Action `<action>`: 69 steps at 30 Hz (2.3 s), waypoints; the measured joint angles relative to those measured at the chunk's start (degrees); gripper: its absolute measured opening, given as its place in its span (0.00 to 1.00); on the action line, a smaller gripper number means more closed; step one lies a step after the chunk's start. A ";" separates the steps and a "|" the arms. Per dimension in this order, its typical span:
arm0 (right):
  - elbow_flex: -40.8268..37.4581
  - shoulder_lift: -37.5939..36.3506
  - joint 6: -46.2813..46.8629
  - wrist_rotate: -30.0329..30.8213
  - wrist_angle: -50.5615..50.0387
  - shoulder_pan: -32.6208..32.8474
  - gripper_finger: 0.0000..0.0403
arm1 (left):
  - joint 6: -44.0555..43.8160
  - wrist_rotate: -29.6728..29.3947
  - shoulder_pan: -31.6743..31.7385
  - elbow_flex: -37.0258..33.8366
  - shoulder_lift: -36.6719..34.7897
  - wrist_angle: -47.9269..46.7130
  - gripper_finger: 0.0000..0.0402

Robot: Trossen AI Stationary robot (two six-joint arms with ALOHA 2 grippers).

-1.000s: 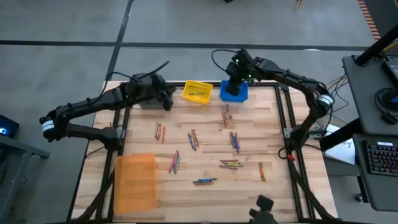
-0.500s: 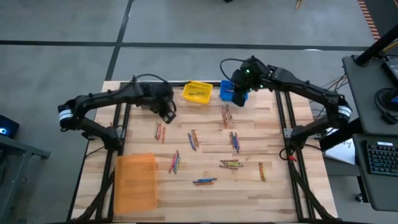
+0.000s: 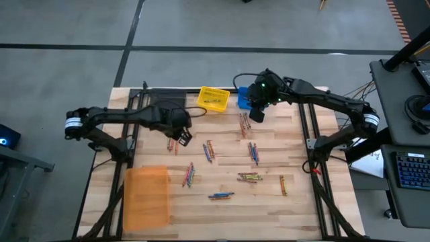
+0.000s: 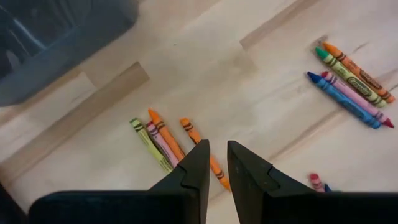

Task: Sort crayons
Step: Put the orange crayon into the orange bin

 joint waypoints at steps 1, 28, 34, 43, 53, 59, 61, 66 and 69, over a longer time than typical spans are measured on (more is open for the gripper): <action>0.00 0.25 -0.05 0.00 0.02 0.00 0.20 | -0.60 -1.02 -0.62 -0.13 0.02 0.30 0.10; 0.00 1.30 0.02 0.04 1.39 0.13 0.20 | -7.45 -0.74 -1.65 -17.19 0.07 19.31 0.33; 0.00 1.30 0.02 0.05 1.83 0.13 0.20 | -7.93 -1.00 -1.38 -19.27 0.07 22.52 0.34; 0.00 1.30 -0.02 0.04 2.64 0.13 0.20 | -8.78 -2.79 -1.20 -21.29 0.07 24.83 0.34; 0.00 1.30 -0.02 0.04 2.95 0.13 0.20 | -8.69 -2.91 -1.16 -22.93 0.07 28.04 0.34; 0.00 1.30 -0.02 0.05 3.04 0.13 0.20 | -8.67 -2.89 -1.16 -24.14 0.07 29.92 0.34; 0.00 1.30 -0.02 0.07 3.06 0.13 0.20 | -8.67 -2.90 -1.16 -24.44 0.07 30.77 0.34; 0.00 1.30 -0.04 0.07 3.81 0.13 0.20 | -8.67 -2.91 -1.16 -24.72 0.97 31.94 0.34; 0.00 1.30 -0.17 0.07 4.28 0.13 0.20 | -8.43 -3.40 -1.16 -24.29 3.61 32.08 0.34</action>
